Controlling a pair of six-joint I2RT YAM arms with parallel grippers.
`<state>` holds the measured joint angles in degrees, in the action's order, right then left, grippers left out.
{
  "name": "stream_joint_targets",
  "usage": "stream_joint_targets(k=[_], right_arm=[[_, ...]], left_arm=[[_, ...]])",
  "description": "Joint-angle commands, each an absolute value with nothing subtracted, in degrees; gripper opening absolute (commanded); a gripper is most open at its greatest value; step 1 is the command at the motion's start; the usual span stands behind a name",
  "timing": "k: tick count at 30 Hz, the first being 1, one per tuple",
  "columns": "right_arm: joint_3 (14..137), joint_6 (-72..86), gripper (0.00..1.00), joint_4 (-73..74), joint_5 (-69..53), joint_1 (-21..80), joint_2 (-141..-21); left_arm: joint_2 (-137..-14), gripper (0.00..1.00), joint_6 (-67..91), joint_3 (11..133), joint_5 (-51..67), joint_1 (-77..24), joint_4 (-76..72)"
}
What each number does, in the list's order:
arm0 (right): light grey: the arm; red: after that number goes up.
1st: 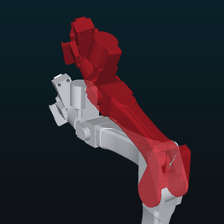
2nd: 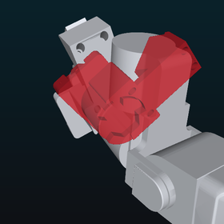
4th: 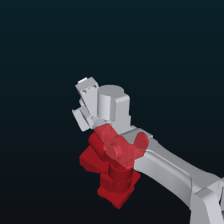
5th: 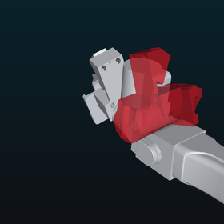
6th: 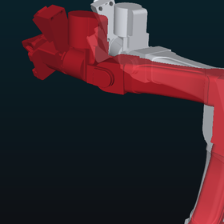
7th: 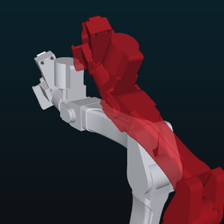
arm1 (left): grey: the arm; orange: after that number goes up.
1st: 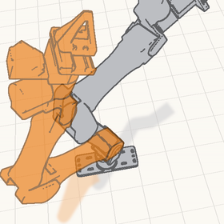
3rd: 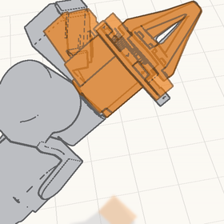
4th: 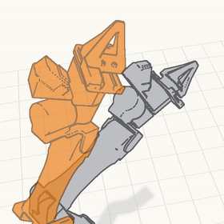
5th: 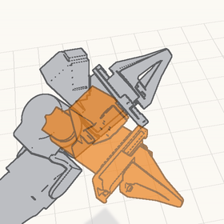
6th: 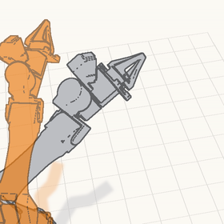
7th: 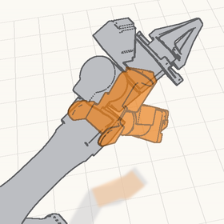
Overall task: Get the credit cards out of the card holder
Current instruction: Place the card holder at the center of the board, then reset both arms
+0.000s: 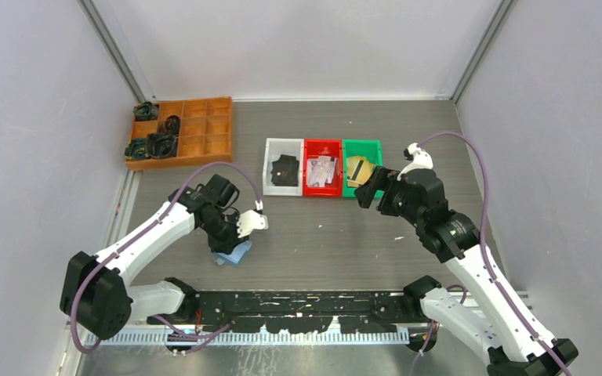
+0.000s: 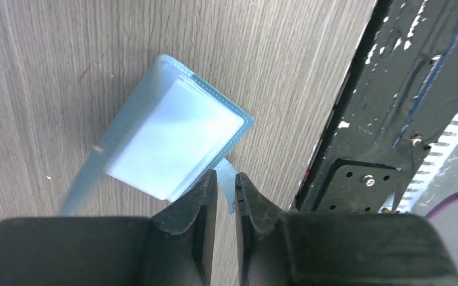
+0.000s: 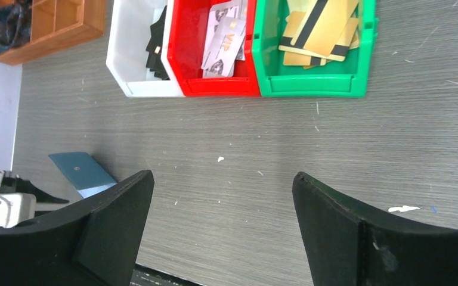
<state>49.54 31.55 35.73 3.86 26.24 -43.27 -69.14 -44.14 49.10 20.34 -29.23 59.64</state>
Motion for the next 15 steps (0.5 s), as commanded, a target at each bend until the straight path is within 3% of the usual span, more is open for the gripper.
stream_joint_targets(k=[1, 2, 4, 6, 7, 8, 15], right_arm=[[51.79, 33.46, 0.93, 34.22, 6.8, 24.14, -41.54], [51.89, 33.48, 0.94, 34.19, 7.71, 23.51, -41.57], [52.18, 33.4, 0.96, 34.27, 10.87, 22.5, -42.15], [52.42, 33.54, 0.98, 34.29, 15.37, 21.17, -43.41], [52.46, 33.65, 0.99, 34.12, 17.46, 20.41, -44.2], [52.28, 33.8, 0.99, 33.65, 19.33, 19.65, -44.82], [41.24, 31.07, 0.99, 19.82, 36.12, 11.88, -44.12]], left_arm=[[-67.77, 0.17, -41.46, 46.91, 17.16, -28.07, 55.14], [-67.64, 0.2, -40.87, 47.23, 17.34, -27.09, 54.77], [-67.45, 0.4, -39.57, 48.87, 18.65, -23.77, 54.19], [-67.01, 0.74, -37.81, 51.33, 21.22, -18.68, 52.82], [-67.02, 0.88, -37.1, 52.66, 23.08, -15.62, 52.22], [-67.02, 0.96, -36.51, 53.93, 25.03, -12.64, 51.54], [-69.01, 1.0, -28.03, 55.06, 33.64, 5.46, 37.92]])
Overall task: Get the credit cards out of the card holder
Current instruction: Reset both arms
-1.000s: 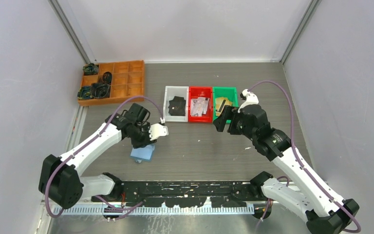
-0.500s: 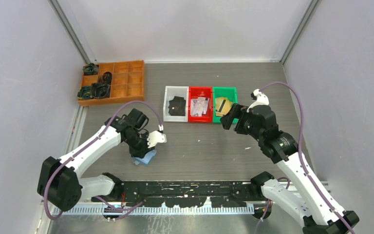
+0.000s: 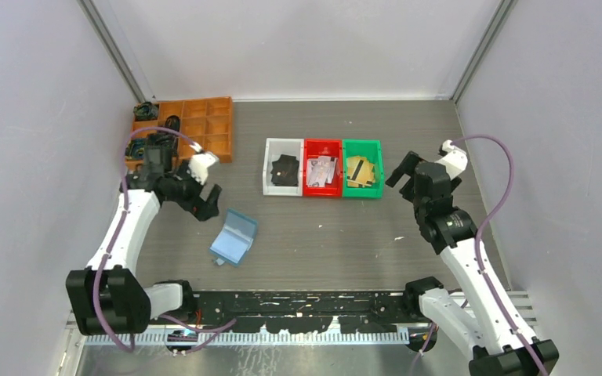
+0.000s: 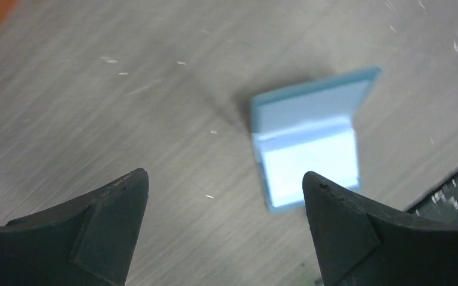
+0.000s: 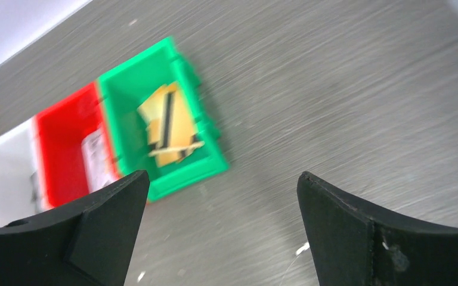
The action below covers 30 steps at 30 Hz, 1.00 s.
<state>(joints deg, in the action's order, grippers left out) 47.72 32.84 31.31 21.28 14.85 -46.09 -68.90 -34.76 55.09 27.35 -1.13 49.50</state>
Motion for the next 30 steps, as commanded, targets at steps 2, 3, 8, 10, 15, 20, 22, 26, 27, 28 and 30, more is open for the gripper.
stream_joint_targets(k=[2, 3, 8, 10, 15, 20, 22, 26, 27, 28, 30], right_arm=[[34.65, 27.08, 1.0, 9.75, 40.1, 10.45, -42.31], [31.87, 25.21, 1.0, 4.67, 42.67, 10.11, -41.93], [26.81, 23.3, 0.99, -6.41, 46.7, 6.22, -47.43], [26.37, 24.37, 0.99, -7.64, 46.64, 5.05, -51.17], [23.09, 25.16, 0.99, -15.16, 46.96, 2.72, -56.68], [18.09, 23.78, 1.0, -26.9, 45.31, 1.61, -59.75], [17.01, 22.86, 1.0, -30.58, 45.45, 1.43, -61.96], [13.81, 21.89, 1.0, -42.38, 45.17, 1.09, -67.2], [13.16, 21.51, 0.99, -45.21, 44.57, 1.02, -69.37], [12.76, 20.99, 1.0, -48.04, 44.24, 0.91, -71.0], [12.31, 20.31, 1.0, -51.83, 43.1, 0.79, -73.29]], left_arm=[[-69.83, 1.0, -22.81, 51.88, 33.96, 8.52, 29.94], [-70.41, 1.0, -20.07, 50.34, 34.31, 9.98, 26.18], [-72.2, 1.0, -11.04, 40.87, 34.51, 11.53, 8.65], [-72.0, 1.0, -8.62, 37.07, 34.39, 11.53, 1.32], [-73.81, 1.0, -3.08, 29.16, 32.65, 11.53, -15.84], [-75.43, 1.0, -1.15, 25.22, 28.98, 11.49, -25.84], [-75.03, 1.0, -0.84, 23.62, 27.37, 11.48, -30.12], [-75.6, 1.0, -0.86, 19.79, 24.67, 11.47, -41.33], [-76.24, 1.0, -0.33, 19.66, 24.95, 11.43, -42.86], [-76.58, 1.0, -0.27, 19.94, 24.74, 11.49, -42.94], [-76.89, 1.0, -0.29, 20.36, 23.97, 11.51, -42.4]])
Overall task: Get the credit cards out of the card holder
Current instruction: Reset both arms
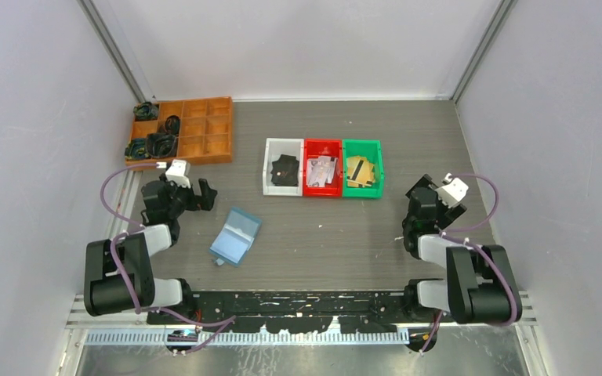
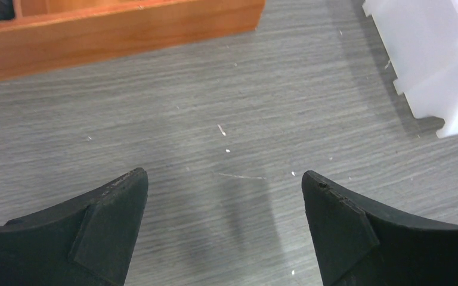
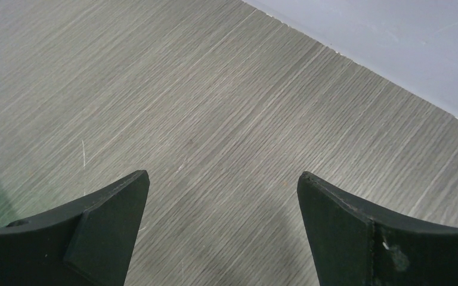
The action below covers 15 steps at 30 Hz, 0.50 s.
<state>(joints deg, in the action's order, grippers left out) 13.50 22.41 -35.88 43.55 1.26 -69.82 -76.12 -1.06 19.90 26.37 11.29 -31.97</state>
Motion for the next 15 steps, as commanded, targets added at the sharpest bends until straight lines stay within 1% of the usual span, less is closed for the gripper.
stream_joint_targets(k=[1, 5, 7, 9, 11, 13, 14, 15], right_arm=[[12.4, 20.17, 0.99, -52.85, 42.61, 0.79, -74.66], [12.45, 18.71, 1.0, -60.09, 38.45, -1.38, -80.72], [14.78, 18.64, 0.99, -54.46, 34.96, -1.93, -80.23], [15.72, 17.31, 0.99, -55.06, 32.72, -2.19, -81.63], [15.63, 16.12, 0.99, -55.69, 28.6, -2.2, -81.98], [14.4, 14.39, 1.0, -59.73, 24.94, -2.2, -83.61], [13.48, 13.85, 1.0, -63.23, 23.71, -2.13, -86.29], [12.68, 12.62, 1.0, -70.38, 22.53, -2.15, -90.11]], left_arm=[[-76.97, 1.0, 0.89, 20.39, 23.29, 11.47, -42.39], [-76.91, 1.0, 2.1, 20.37, 21.37, 11.48, -42.36], [-77.38, 1.0, 3.86, 20.14, 20.41, 11.43, -43.84], [-79.3, 1.0, 6.33, 18.68, 21.13, 11.46, -49.74], [-84.13, 1.0, 6.82, 16.94, 20.66, 10.2, -58.66], [-88.36, 1.0, 7.04, 16.0, 19.94, 9.43, -65.99], [-87.5, 1.0, 5.19, 15.69, 19.54, 8.65, -64.72], [-86.69, 1.0, 2.56, 15.22, 18.69, 7.01, -62.45]])
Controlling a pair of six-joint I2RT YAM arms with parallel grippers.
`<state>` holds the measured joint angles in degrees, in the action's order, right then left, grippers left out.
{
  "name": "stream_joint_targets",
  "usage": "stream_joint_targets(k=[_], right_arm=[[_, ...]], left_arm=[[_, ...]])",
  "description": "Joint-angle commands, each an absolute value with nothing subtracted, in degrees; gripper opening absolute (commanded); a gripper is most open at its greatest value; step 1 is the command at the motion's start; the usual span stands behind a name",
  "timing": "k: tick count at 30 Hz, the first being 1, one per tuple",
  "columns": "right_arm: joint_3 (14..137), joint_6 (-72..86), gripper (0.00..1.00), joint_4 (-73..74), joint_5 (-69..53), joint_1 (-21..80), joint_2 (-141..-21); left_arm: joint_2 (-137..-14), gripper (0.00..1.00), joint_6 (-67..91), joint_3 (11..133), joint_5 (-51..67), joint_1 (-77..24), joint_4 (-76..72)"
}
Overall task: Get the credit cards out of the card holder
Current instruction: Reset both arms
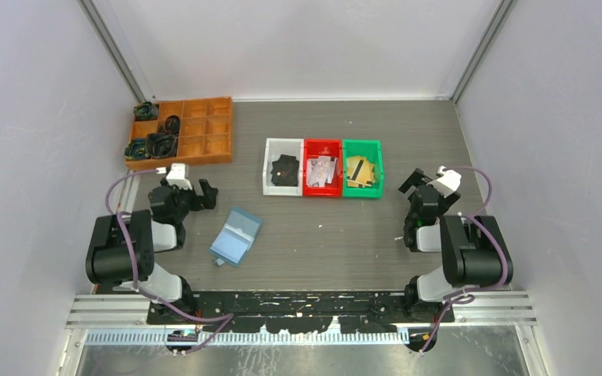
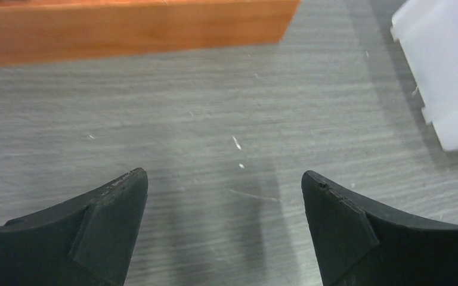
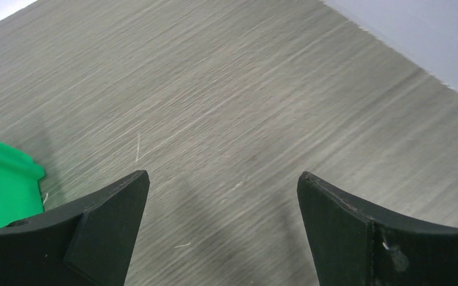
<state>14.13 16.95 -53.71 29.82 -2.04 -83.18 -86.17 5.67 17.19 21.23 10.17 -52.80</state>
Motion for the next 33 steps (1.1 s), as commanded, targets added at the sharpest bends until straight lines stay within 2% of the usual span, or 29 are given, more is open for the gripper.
stream_joint_targets(k=[1, 2, 3, 5, 7, 9, 33], right_arm=[[12.87, 11.76, 1.0, -69.08, 22.79, -1.51, -90.04], [15.4, 12.35, 0.99, -60.73, 22.66, -1.39, -87.54], [18.01, 12.1, 1.0, -57.08, 23.0, -1.36, -88.22], [20.0, 11.7, 0.99, -54.3, 23.82, -0.56, -88.67], [19.52, 11.21, 0.99, -55.83, 23.95, -0.53, -89.23], [19.53, 11.34, 1.0, -54.66, 24.03, -0.53, -88.36], [19.37, 11.14, 0.99, -55.46, 23.91, -0.53, -88.75]], left_arm=[[-89.07, 1.0, 1.51, 14.47, 16.93, 5.04, -66.31], [-91.29, 1.0, 1.56, 14.55, 16.1, 4.01, -70.1], [-90.85, 1.0, 1.9, 16.05, 15.04, 3.82, -66.46], [-87.65, 1.0, 2.04, 21.92, 10.89, 3.28, -49.72], [-89.41, 1.0, 1.63, 21.28, 5.63, 0.95, -54.23], [-88.24, 1.0, 1.43, 21.75, 5.85, 0.94, -50.97], [-88.82, 1.0, 1.47, 21.55, 5.65, 0.94, -52.64]])
